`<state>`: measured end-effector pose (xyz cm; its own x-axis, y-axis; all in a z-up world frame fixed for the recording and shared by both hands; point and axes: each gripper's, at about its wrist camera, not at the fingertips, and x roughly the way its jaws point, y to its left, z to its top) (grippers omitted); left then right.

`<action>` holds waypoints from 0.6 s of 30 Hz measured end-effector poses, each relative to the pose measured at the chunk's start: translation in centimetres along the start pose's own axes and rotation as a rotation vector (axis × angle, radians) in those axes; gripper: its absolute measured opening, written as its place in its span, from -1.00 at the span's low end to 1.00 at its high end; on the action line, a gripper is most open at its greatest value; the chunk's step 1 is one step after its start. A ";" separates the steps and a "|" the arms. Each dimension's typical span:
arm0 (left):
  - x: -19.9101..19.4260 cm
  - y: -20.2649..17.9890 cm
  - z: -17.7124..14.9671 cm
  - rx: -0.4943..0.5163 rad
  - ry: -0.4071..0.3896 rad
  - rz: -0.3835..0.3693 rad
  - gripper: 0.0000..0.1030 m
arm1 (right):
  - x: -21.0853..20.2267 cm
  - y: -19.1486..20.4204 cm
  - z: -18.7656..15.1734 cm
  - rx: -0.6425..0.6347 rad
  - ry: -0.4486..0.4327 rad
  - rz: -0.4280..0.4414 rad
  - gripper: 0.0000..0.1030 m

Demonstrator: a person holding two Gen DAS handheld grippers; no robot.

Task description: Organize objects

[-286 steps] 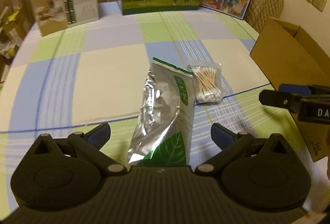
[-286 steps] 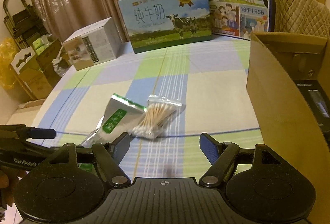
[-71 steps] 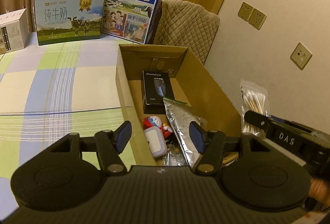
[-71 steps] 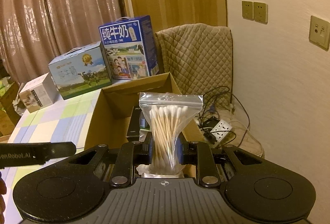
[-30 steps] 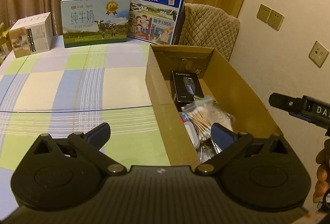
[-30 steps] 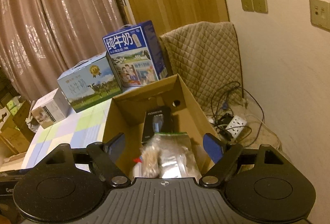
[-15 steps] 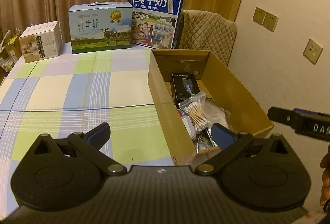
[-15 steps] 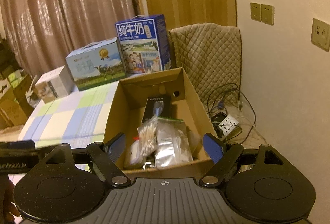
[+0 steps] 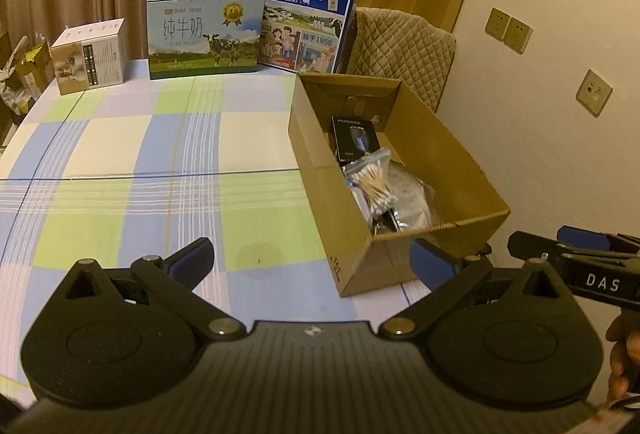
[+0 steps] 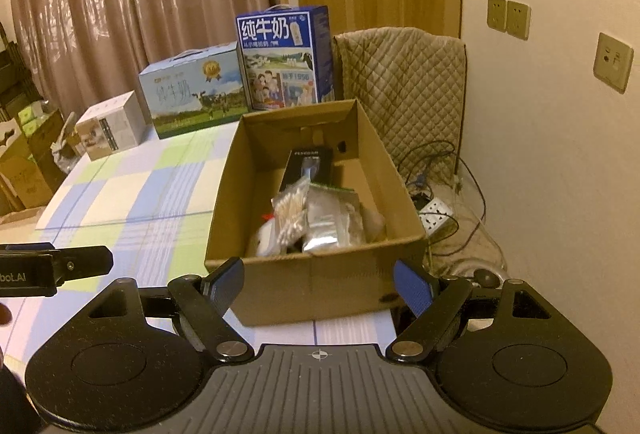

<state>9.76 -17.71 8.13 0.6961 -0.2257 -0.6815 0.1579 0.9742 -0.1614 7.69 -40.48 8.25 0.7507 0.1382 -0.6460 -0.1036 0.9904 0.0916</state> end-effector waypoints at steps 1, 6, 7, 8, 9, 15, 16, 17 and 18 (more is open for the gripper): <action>-0.2 0.0 -0.2 0.005 0.000 0.001 0.98 | -0.2 0.1 -0.1 0.002 0.001 0.000 0.54; -1.3 0.1 -1.4 0.000 0.001 0.009 0.98 | -0.8 0.5 -0.7 0.005 0.011 0.006 0.54; -1.5 0.1 -1.6 -0.009 -0.003 0.013 0.98 | -0.9 0.7 -0.8 0.002 0.015 0.009 0.54; -1.7 0.1 -1.8 -0.018 -0.007 0.014 0.98 | -1.0 0.9 -0.9 -0.001 0.019 0.013 0.54; -1.9 0.2 -2.0 -0.023 -0.009 0.016 0.98 | -1.0 1.0 -1.0 -0.004 0.021 0.017 0.54; -2.8 0.1 -2.8 -0.005 -0.020 0.035 0.98 | -1.2 1.7 -1.7 -0.018 0.042 0.025 0.54; -2.9 0.1 -3.0 0.000 -0.020 0.041 0.98 | -1.2 1.7 -1.9 -0.021 0.045 0.023 0.54; -3.0 0.1 -3.1 0.004 -0.020 0.045 0.98 | -1.3 1.7 -2.0 -0.022 0.048 0.022 0.54; -3.0 0.1 -3.3 0.010 -0.019 0.046 0.98 | -1.3 1.8 -2.2 -0.023 0.050 0.022 0.54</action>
<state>5.39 -16.94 7.86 0.7158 -0.1806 -0.6745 0.1326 0.9835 -0.1227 5.16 -38.91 7.59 0.7144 0.1589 -0.6815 -0.1347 0.9869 0.0889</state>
